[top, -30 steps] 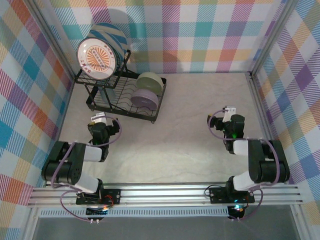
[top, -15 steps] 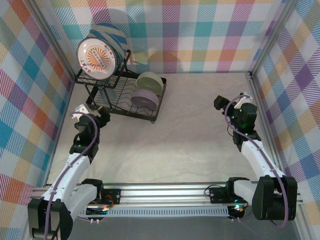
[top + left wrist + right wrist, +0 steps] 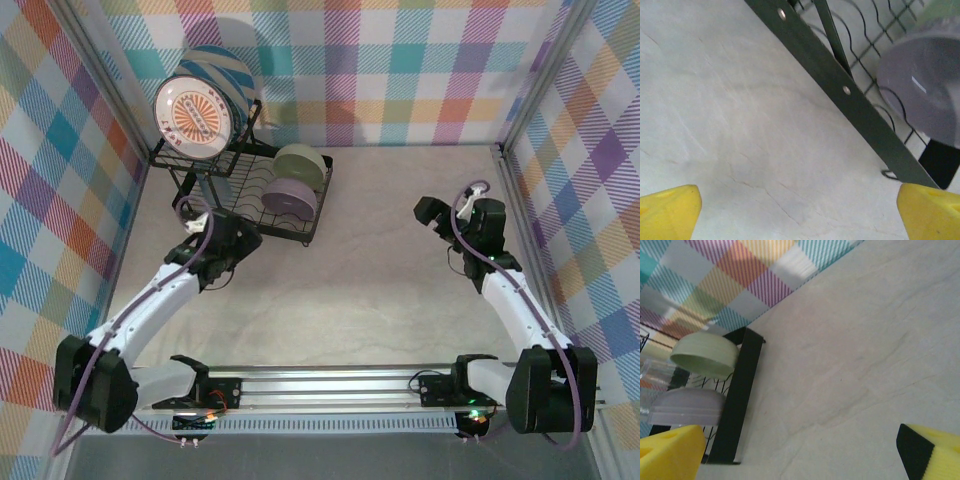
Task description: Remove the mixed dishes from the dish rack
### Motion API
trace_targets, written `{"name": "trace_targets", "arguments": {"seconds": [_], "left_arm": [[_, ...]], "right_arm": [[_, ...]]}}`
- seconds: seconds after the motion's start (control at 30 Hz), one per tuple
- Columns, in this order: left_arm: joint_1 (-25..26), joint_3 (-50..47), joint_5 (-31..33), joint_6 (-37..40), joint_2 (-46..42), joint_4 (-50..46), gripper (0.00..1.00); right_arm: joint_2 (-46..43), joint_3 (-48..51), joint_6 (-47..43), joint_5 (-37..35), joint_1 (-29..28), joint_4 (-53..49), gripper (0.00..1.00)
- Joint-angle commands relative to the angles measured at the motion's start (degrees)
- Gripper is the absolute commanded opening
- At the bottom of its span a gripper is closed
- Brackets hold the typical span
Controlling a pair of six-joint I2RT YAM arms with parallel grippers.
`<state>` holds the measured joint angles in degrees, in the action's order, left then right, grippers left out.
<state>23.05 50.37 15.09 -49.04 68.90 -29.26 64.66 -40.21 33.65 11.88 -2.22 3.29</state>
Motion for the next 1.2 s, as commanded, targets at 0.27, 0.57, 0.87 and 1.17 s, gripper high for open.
{"name": "trace_targets", "arguments": {"seconds": [0.27, 0.57, 0.87, 1.17], "left_arm": [[4.5, 12.4, 1.5, -21.2, 18.0, -0.8, 0.74], [5.0, 20.6, 1.3, -22.6, 28.9, 2.8, 0.7], [5.0, 26.5, 0.6, -25.2, 35.1, 0.0, 0.64], [5.0, 30.3, -2.4, -28.3, 40.4, -2.2, 0.42]], "right_arm": [[-4.8, 1.5, -1.3, 4.4, -2.7, -4.3, 0.99], [-9.4, 4.3, -3.0, 5.9, -3.6, -5.2, 0.99], [-11.6, 5.8, -3.9, 7.1, -3.8, -5.6, 0.99], [-13.5, 5.8, -4.2, 7.6, -3.8, -7.1, 0.99]]}}
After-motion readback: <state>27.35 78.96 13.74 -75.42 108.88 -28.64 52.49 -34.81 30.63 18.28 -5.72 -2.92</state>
